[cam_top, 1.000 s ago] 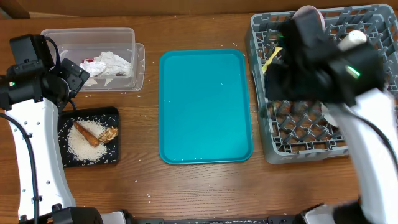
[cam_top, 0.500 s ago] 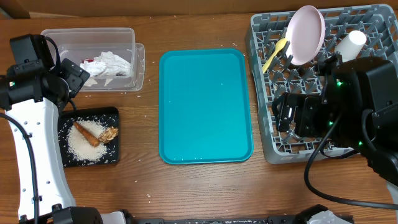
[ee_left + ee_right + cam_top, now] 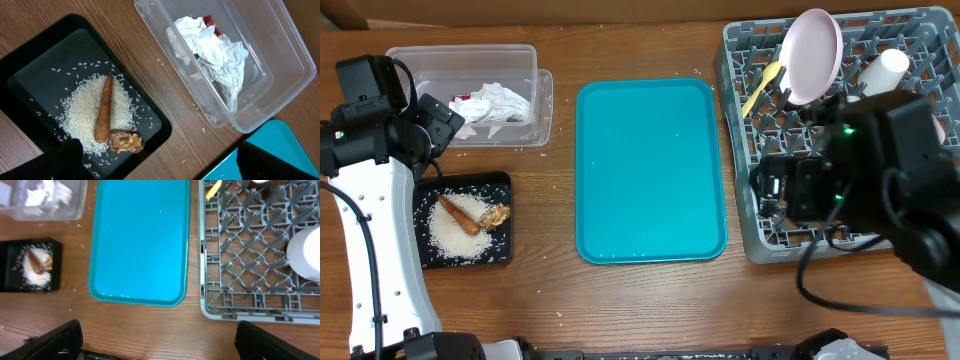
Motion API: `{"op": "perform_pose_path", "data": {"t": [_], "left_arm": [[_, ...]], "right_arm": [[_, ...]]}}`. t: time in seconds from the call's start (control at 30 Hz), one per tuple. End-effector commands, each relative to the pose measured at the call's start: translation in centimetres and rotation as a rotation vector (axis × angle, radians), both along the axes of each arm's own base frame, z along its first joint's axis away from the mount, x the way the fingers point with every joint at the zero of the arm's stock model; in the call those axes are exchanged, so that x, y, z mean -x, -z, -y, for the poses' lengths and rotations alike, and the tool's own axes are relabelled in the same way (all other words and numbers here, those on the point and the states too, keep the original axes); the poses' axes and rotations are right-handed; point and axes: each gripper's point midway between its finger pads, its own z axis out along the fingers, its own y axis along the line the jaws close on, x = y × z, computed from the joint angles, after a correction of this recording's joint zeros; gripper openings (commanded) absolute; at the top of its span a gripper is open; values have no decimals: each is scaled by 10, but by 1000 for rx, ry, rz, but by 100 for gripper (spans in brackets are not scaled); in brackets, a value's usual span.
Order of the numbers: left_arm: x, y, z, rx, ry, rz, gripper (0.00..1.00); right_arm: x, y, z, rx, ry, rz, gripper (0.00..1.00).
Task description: Sort waste into correct bins and load items into the dishwasher
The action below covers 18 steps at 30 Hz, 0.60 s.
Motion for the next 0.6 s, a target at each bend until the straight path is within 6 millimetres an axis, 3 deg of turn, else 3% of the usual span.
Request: {"op": "perform_pose_path", "data": {"t": [0.0, 0.3, 0.57], "left_arm": [[-1, 1, -2, -3, -21, -1, 100], [-1, 1, -2, -3, -21, -1, 100], [-1, 1, -2, -3, -21, -1, 100]], "right_arm": [[-10, 23, -2, 35, -29, -12, 100], [-41, 48, -19, 7, -206, 319, 100], [-44, 83, 10, -25, -119, 576, 100]]}}
